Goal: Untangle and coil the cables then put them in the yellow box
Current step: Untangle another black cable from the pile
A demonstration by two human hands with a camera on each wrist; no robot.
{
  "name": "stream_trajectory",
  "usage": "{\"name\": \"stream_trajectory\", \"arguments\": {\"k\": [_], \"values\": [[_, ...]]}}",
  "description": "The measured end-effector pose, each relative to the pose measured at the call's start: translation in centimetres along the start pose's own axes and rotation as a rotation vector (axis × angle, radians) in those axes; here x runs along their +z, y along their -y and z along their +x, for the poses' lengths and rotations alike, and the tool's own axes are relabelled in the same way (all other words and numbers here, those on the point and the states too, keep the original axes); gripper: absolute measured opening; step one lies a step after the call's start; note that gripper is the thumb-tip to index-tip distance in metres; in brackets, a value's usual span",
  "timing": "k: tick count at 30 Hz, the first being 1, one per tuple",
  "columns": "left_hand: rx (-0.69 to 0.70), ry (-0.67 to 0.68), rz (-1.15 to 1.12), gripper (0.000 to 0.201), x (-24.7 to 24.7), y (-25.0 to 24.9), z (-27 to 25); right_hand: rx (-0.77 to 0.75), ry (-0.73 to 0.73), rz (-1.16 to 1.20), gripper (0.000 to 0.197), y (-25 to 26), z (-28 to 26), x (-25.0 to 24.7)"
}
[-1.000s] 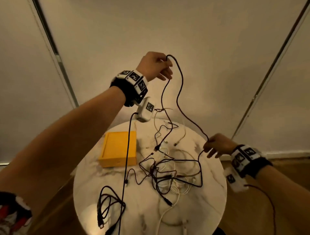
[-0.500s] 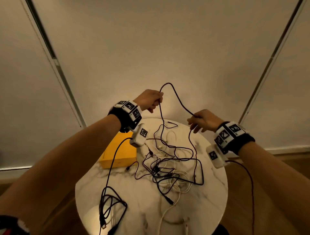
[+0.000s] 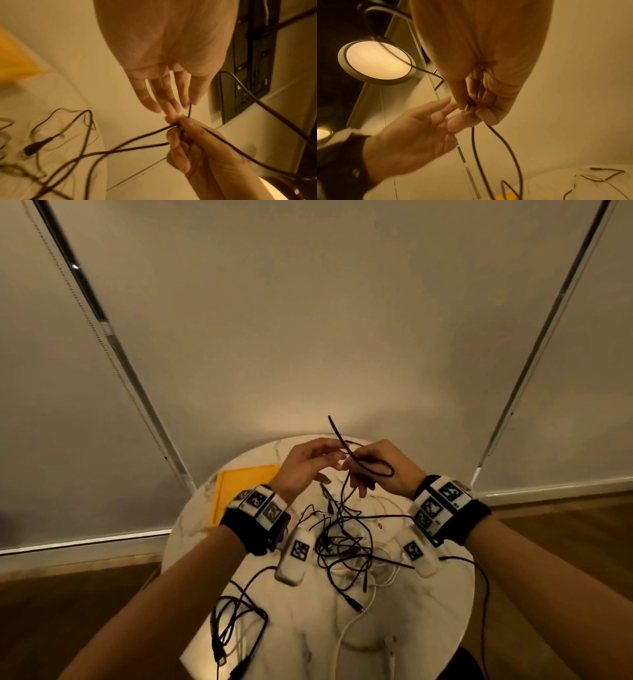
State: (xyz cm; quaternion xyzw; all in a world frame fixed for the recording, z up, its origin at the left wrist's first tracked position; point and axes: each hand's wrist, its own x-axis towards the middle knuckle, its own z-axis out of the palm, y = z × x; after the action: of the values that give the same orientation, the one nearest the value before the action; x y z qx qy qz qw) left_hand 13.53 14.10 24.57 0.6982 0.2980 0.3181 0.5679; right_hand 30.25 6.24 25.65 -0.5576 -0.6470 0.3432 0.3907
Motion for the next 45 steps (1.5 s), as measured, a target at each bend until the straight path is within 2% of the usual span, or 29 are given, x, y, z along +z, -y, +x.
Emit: {"name": "stream_trajectory", "arguments": {"k": [2, 4, 6, 8, 9, 11, 14, 17, 19, 21, 23, 25, 26, 27, 28, 30, 32, 34, 35, 37, 39, 41, 43, 45], "values": [[0.022, -0.044, 0.022, 0.041, -0.3, 2.8, -1.7, 0.027, 0.007, 0.078, 0.026, 0.5, -0.5, 0.1], [0.025, 0.048, 0.189, 0.056, -0.2, 5.9, -3.6, 0.027, 0.029, 0.182, 0.026, 1.7, -1.4, 0.3], [0.046, 0.199, 0.430, 0.039, 0.7, 8.6, -6.1, -0.002, 0.040, 0.289, 0.025, 2.7, -2.2, 0.0], [0.078, 0.199, 0.531, 0.013, 1.6, 9.8, -8.2, -0.029, -0.019, 0.368, 0.023, 3.0, -2.9, -1.2], [0.079, 0.162, 0.502, 0.014, 1.5, 9.9, -9.1, -0.035, -0.079, 0.395, 0.023, 2.8, -3.1, -2.1], [0.033, 0.060, 0.363, 0.029, 0.6, 9.9, -10.5, -0.039, -0.214, 0.422, 0.021, 1.3, -3.6, -4.2], [-0.122, -0.169, -0.020, 0.039, -1.7, 8.9, -12.4, 0.028, -0.443, 0.481, 0.022, -3.6, -4.1, -7.4], [-0.133, -0.461, -0.436, 0.039, -3.8, 7.6, -15.8, 0.242, -0.684, 0.714, 0.022, -9.8, -4.6, -9.5], [-0.114, -0.503, -0.669, 0.030, -5.4, 6.6, -18.7, 0.406, -0.803, 0.850, 0.024, -13.3, -5.3, -10.0], [-0.102, -0.468, -0.770, 0.026, -6.3, 5.8, -21.1, 0.613, -0.738, 0.843, 0.025, -15.3, -5.7, -9.0], [-0.113, -0.414, -0.732, 0.019, -6.1, 5.4, -22.1, 0.794, -0.478, 0.670, 0.025, -15.2, -6.0, -6.4], [-0.170, -0.366, -0.606, 0.029, -4.9, 5.3, -21.4, 0.916, -0.237, 0.444, 0.019, -14.4, -5.9, -3.2], [-0.198, -0.338, -0.536, 0.032, -4.0, 5.3, -20.7, 0.926, -0.165, 0.296, 0.012, -13.5, -5.7, -1.6], [-0.227, -0.305, -0.480, 0.033, -3.1, 5.3, -20.0, 0.900, -0.104, 0.125, 0.013, -12.7, -5.4, -0.5], [-0.251, -0.261, -0.430, 0.034, -2.2, 5.2, -19.4, 0.828, -0.060, -0.065, 0.024, -11.8, -5.2, 0.5], [-0.297, -0.164, -0.372, 0.036, -0.5, 5.1, -18.3, 0.545, 0.024, -0.326, 0.039, -8.6, -5.2, 2.4], [-0.316, -0.090, -0.363, 0.038, 0.7, 4.8, -17.5, 0.254, 0.194, -0.254, 0.043, -4.3, -5.8, 5.4], [-0.329, -0.080, -0.425, 0.041, 1.6, 4.6, -16.8, 0.088, 0.382, -0.103, 0.037, -1.3, -6.7, 7.9], [-0.327, -0.099, -0.476, 0.042, 1.8, 4.4, -16.5, 0.061, 0.408, 0.000, 0.026, -0.4, -7.1, 8.7], [-0.308, -0.149, -0.580, 0.040, 1.3, 4.3, -16.4, 0.083, 0.286, 0.241, 0.004, 0.2, -7.0, 9.0], [-0.317, -0.130, -0.608, 0.035, 0.5, 4.2, -16.8, 0.095, 0.002, 0.318, 0.006, 0.2, -6.9, 8.2], [-0.366, -0.041, -0.559, 0.032, 0.4, 4.2, -17.6, 0.022, -0.170, 0.349, 0.005, 0.1, -6.8, 7.8], [-0.416, 0.082, -0.537, 0.037, 1.0, 4.1, -18.5, -0.034, -0.189, 0.366, 0.008, 0.5, -6.7, 8.0], [-0.379, 0.139, -0.619, 0.039, 1.3, 3.7, -18.9, -0.046, -0.168, 0.337, 0.006, 0.3, -6.5, 8.6]]}}
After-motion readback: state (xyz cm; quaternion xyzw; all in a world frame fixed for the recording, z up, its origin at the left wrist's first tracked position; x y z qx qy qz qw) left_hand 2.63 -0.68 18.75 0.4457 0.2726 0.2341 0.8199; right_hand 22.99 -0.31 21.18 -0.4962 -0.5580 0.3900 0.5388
